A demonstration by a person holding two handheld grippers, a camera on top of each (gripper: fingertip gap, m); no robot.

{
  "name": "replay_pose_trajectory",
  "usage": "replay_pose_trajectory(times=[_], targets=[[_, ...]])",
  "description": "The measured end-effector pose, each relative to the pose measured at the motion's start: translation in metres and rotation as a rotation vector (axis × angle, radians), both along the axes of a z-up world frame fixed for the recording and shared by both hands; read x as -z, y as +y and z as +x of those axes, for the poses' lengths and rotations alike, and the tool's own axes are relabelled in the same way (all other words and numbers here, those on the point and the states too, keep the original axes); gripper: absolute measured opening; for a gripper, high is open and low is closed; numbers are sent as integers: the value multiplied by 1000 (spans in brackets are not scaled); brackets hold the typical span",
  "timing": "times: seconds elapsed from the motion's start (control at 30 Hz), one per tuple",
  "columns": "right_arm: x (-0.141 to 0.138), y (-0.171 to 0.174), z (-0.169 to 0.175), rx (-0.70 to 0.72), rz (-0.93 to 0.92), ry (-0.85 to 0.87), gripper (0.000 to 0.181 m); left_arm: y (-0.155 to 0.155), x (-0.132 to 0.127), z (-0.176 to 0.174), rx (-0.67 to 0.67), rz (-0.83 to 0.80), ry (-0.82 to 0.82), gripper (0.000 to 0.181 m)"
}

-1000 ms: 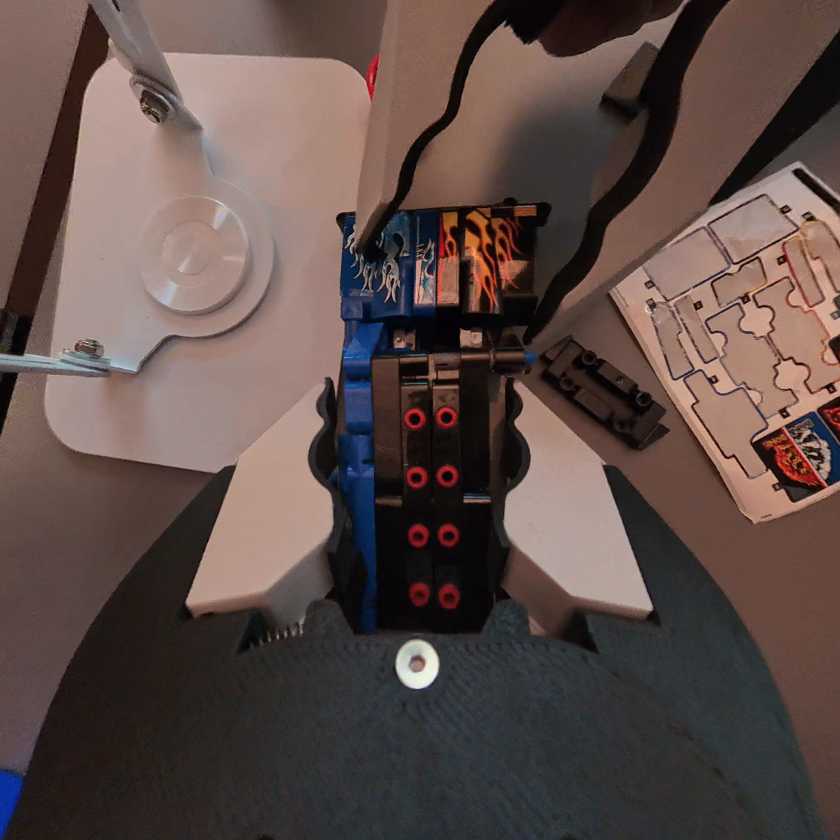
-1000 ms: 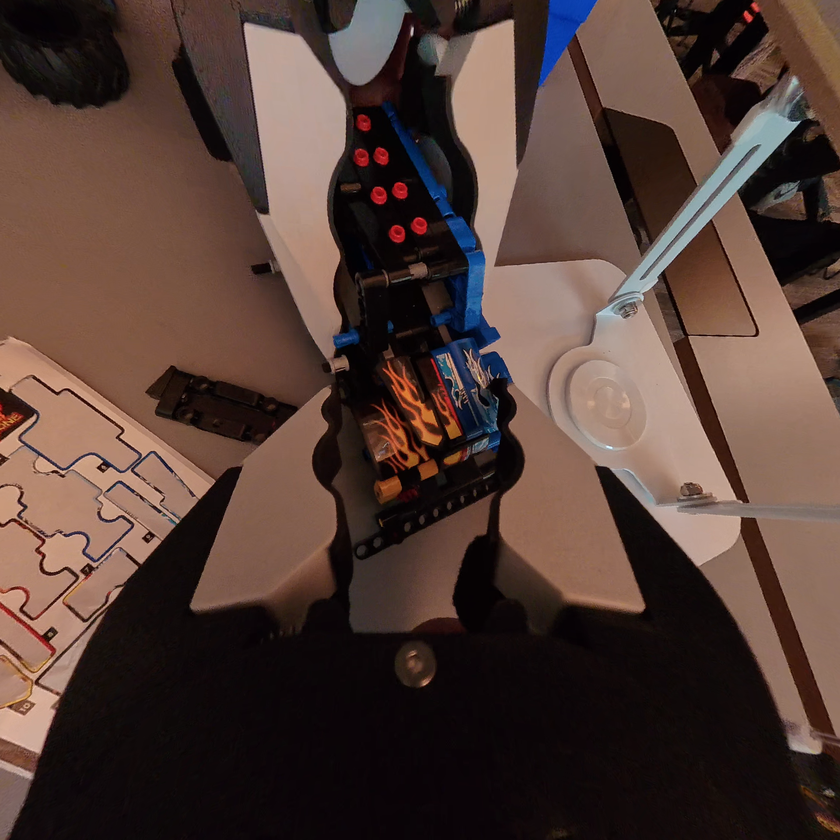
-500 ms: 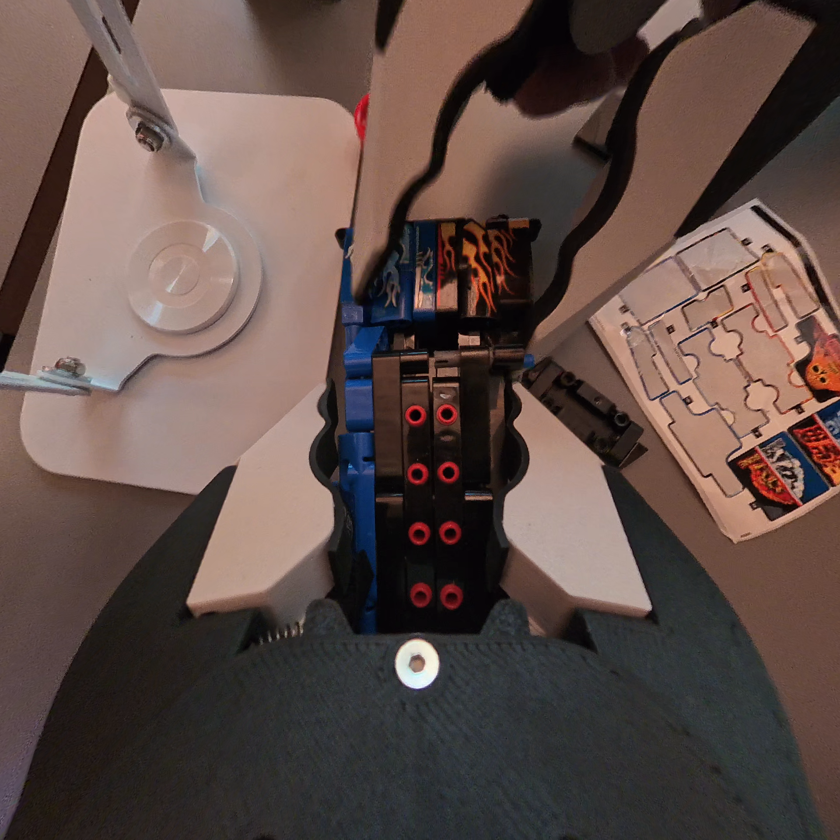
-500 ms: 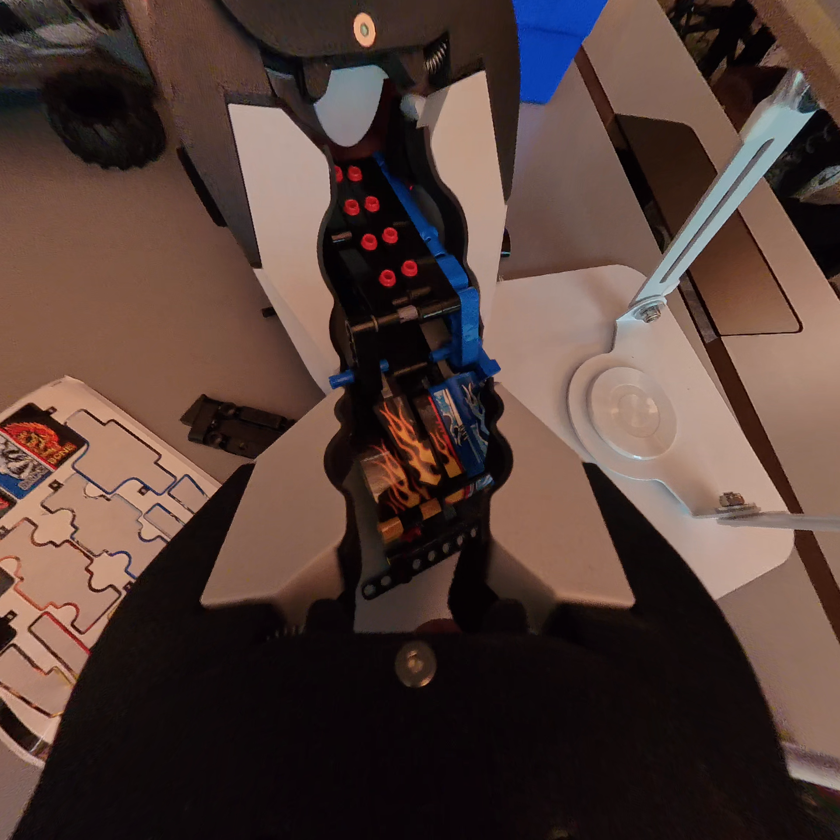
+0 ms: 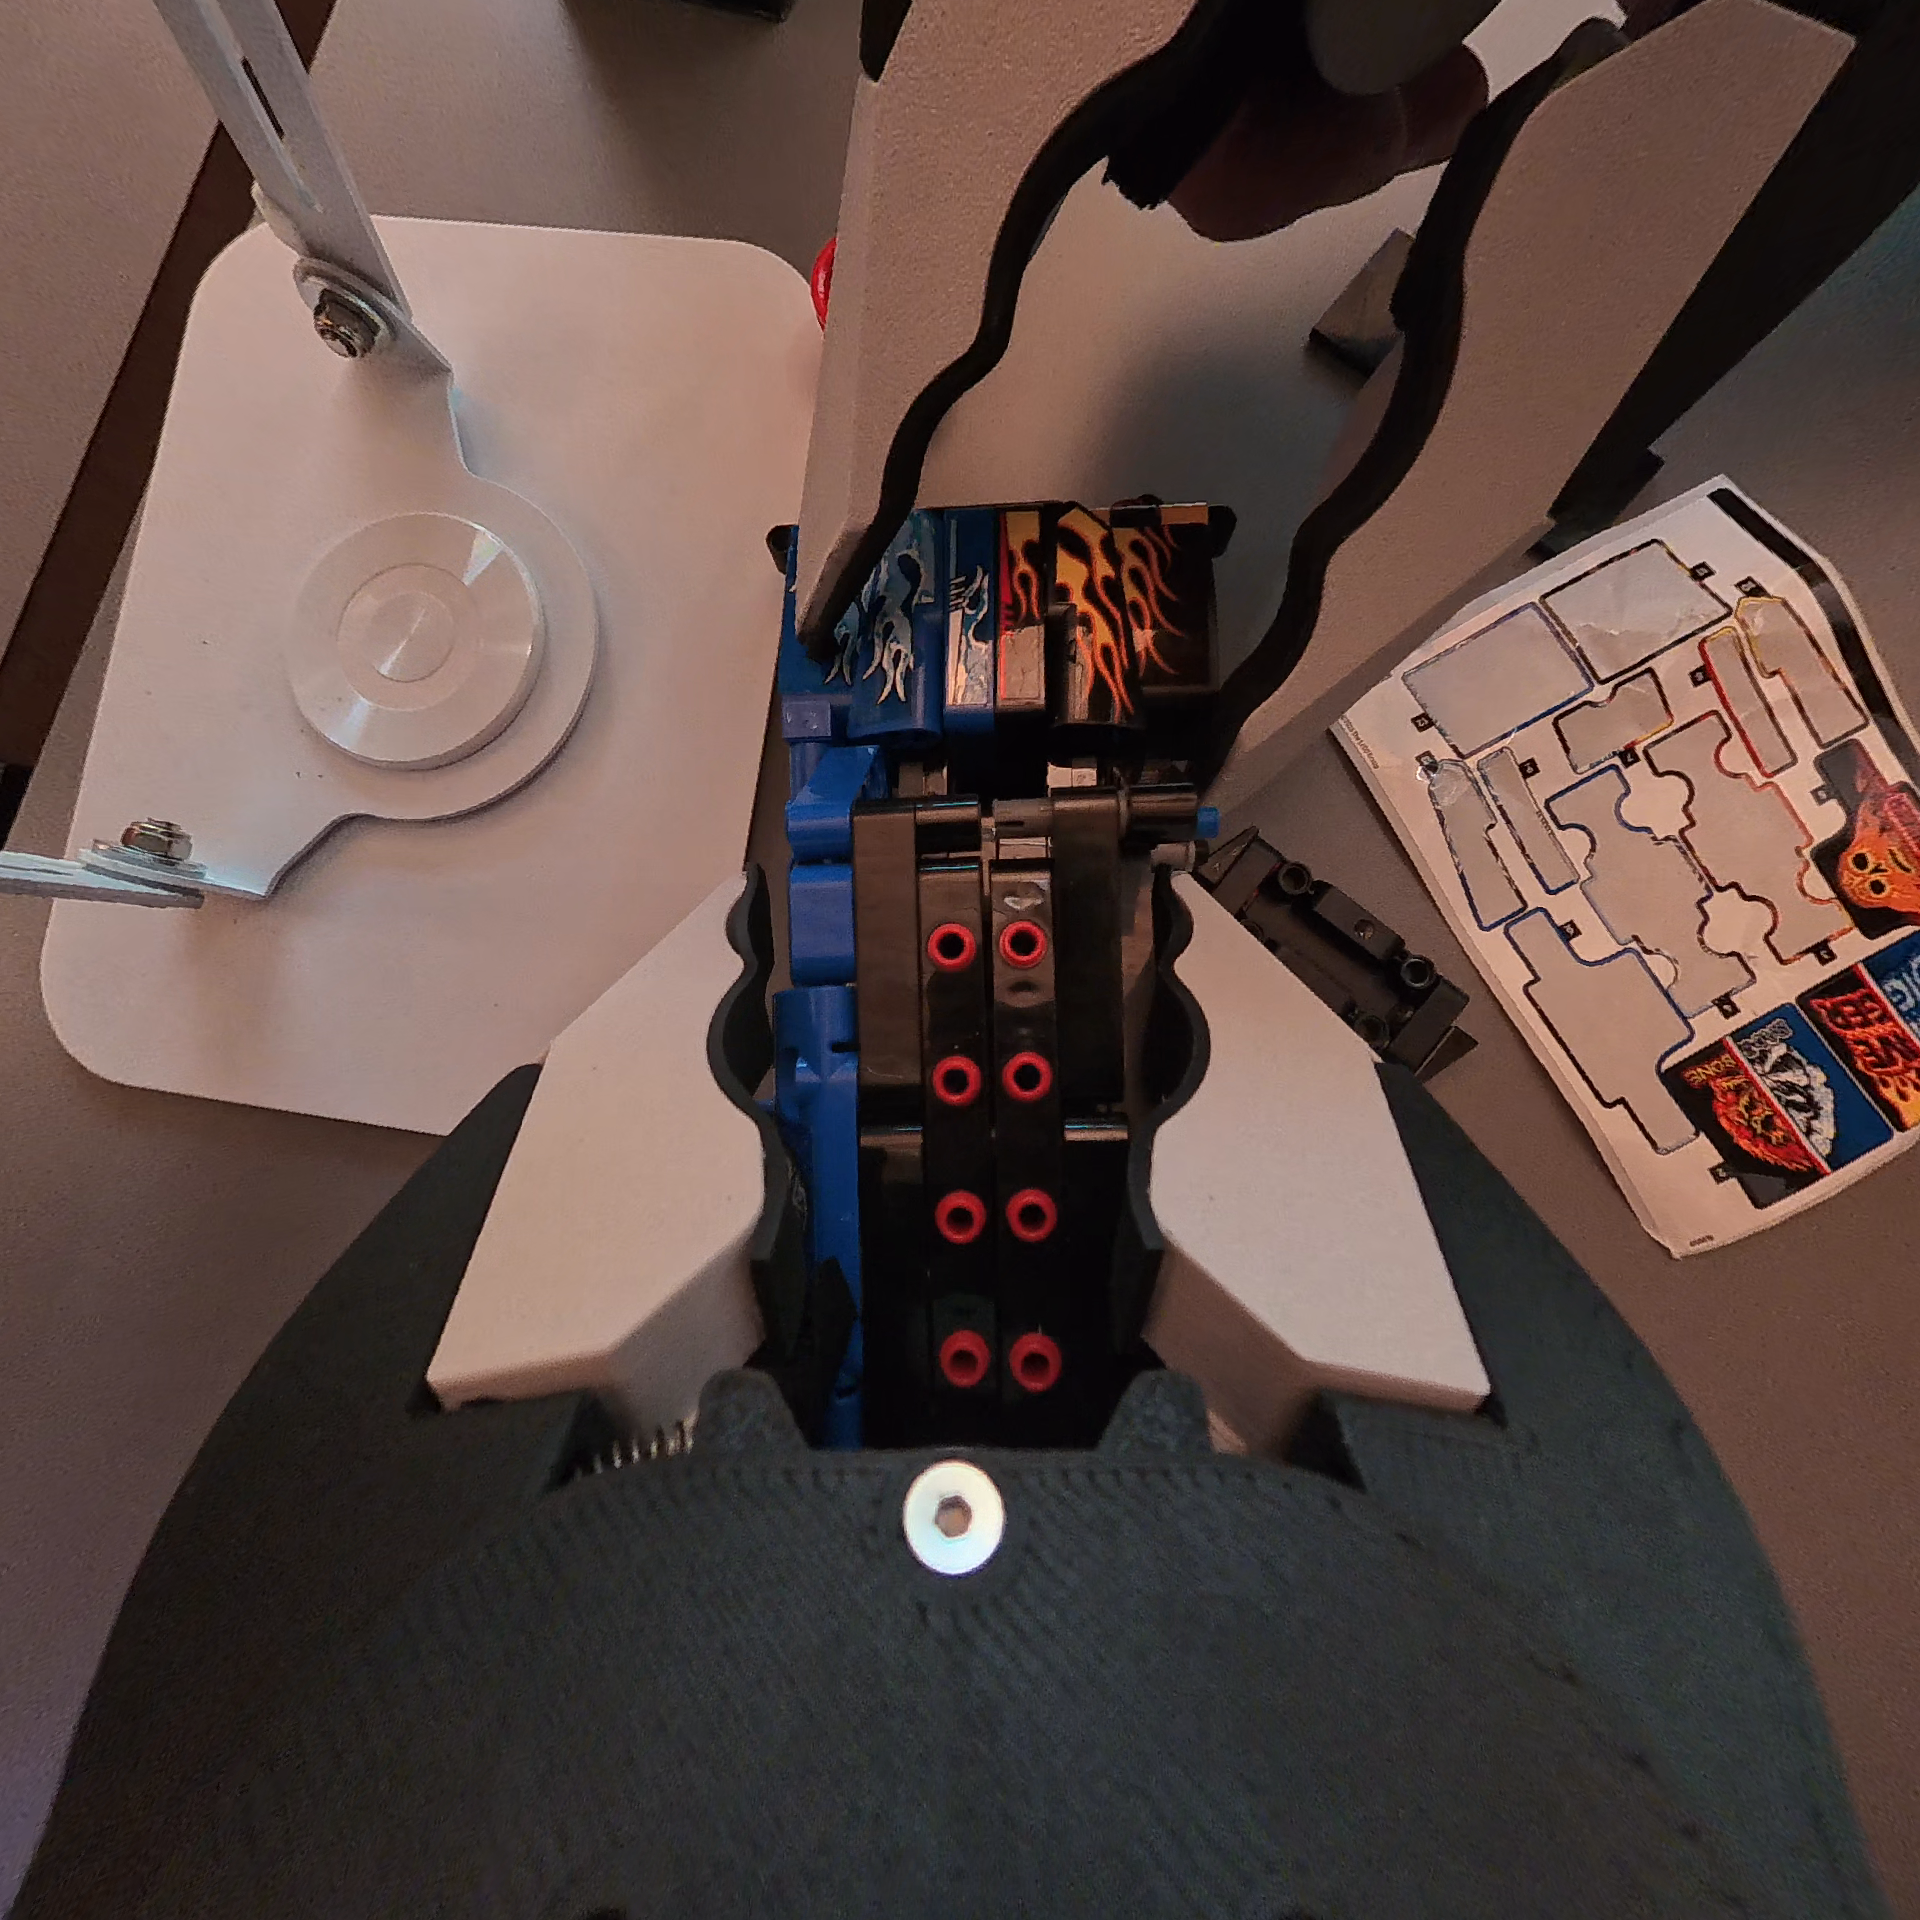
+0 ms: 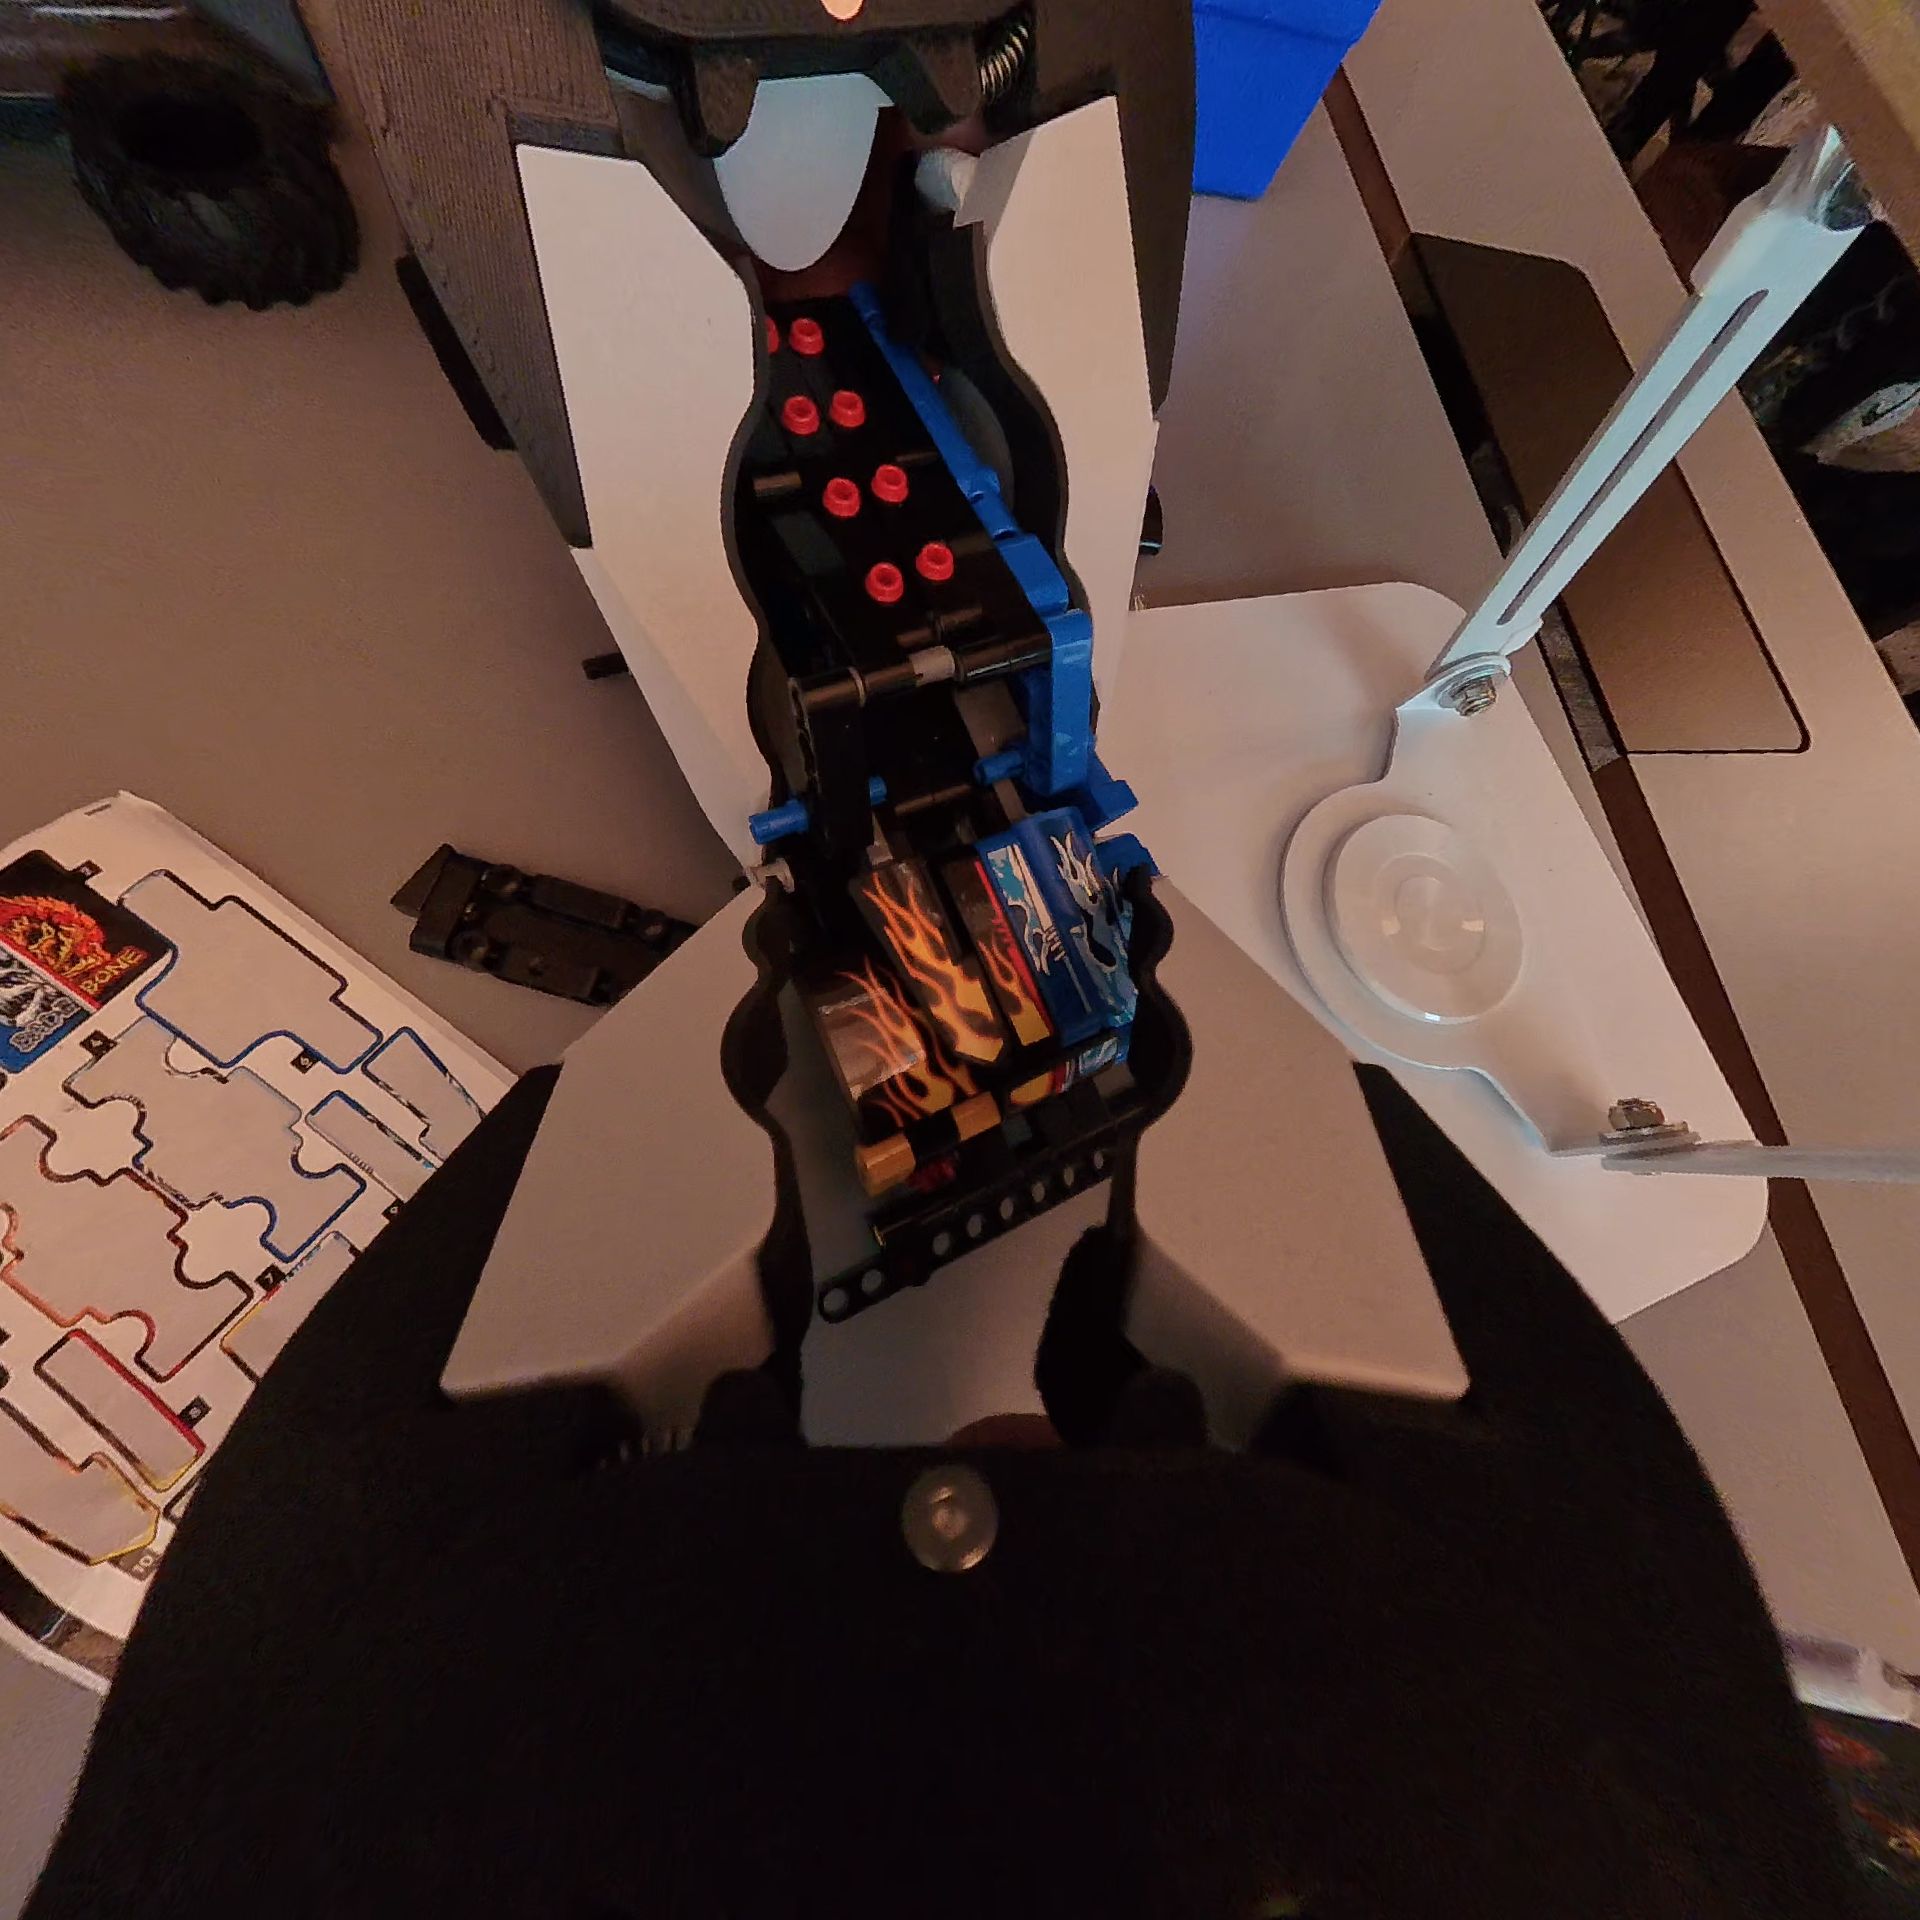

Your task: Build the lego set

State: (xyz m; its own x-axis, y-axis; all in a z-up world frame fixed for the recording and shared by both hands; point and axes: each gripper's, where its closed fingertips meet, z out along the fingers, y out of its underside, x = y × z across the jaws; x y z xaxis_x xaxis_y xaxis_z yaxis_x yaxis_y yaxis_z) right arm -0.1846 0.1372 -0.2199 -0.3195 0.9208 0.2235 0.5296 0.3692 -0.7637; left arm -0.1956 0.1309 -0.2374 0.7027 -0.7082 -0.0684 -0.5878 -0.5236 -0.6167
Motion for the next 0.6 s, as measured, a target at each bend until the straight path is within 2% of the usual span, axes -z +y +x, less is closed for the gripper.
replay_pose_trajectory(times=[0.1,0.17,0.6], targets=[[0,0,1,-6,-16,4,65,0,0,0,2,3,-4,72],[0,-3,2,-20,-34,0,73,0,0,0,2,3,-7,72],[-1,-2,2,-22,-40,12,68,0,0,1,6,7,-9,72]])
